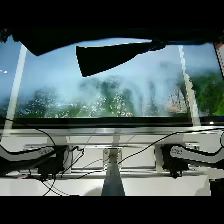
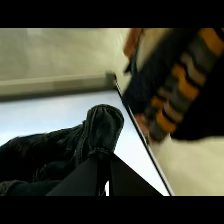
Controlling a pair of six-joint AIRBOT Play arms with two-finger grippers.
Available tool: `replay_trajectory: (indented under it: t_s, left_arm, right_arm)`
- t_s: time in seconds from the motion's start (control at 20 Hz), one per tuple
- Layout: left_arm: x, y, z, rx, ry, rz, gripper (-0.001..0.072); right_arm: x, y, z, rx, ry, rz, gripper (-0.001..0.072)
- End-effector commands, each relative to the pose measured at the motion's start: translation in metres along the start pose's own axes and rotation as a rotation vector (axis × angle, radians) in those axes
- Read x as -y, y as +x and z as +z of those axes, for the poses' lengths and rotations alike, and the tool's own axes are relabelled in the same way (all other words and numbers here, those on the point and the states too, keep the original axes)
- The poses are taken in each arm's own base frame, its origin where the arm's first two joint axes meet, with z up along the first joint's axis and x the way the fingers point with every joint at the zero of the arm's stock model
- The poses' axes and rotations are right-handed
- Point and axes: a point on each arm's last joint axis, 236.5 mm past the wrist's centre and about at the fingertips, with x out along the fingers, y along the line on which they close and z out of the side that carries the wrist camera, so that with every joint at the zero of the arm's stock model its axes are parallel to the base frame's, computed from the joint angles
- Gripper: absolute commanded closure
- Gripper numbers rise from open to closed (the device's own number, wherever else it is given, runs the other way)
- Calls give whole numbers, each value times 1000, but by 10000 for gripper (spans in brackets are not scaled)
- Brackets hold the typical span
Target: Fold the clothes and pants, and hang the long-sleeved shirts on hangers.
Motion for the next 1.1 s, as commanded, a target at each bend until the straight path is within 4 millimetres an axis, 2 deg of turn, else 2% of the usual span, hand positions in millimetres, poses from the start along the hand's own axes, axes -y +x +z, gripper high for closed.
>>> replay_trajectory:
  t_s: [0.0, 0.1, 0.2, 0.35, 0.45, 0.6, 0.7, 0.8, 0.9, 1.0, 1.05]
  left_arm:
    - [-29, -23, -39, -213, 46, 79, 683]
    - [-64, -34, -83, -411, 105, 206, 683]
    - [-105, -52, -124, -571, 113, 331, 684]
    - [-152, -87, -195, -802, 48, 447, 684]
    - [-172, -119, -242, -972, -6, 507, 683]
    - [-188, -163, -303, -1178, -87, 559, 683]
    - [-194, -185, -329, -1267, -121, 583, 683]
    - [-198, -195, -336, -1291, -139, 598, 683]
    - [-200, -196, -335, -1282, -140, 603, 683]
    - [-206, -189, -328, -1241, -119, 619, 683]
    - [-208, -178, -317, -1184, -115, 629, 683]
  right_arm:
    - [20, -9, -88, -320, 128, 20, 667]
    - [12, -7, -141, -444, 164, 31, 667]
    - [1, -24, -217, -636, 125, 52, 667]
    - [-11, -72, -310, -871, 23, 95, 667]
    - [-23, -111, -353, -1019, -12, 147, 667]
    - [-36, -152, -399, -1193, -2, 193, 667]
    - [-41, -170, -423, -1283, -57, 256, 667]
    - [-38, -177, -438, -1322, -128, 295, 667]
    - [-31, -180, -442, -1339, -173, 287, 666]
    - [-25, -180, -443, -1343, -194, 268, 666]
    - [-25, -179, -443, -1342, -193, 268, 666]
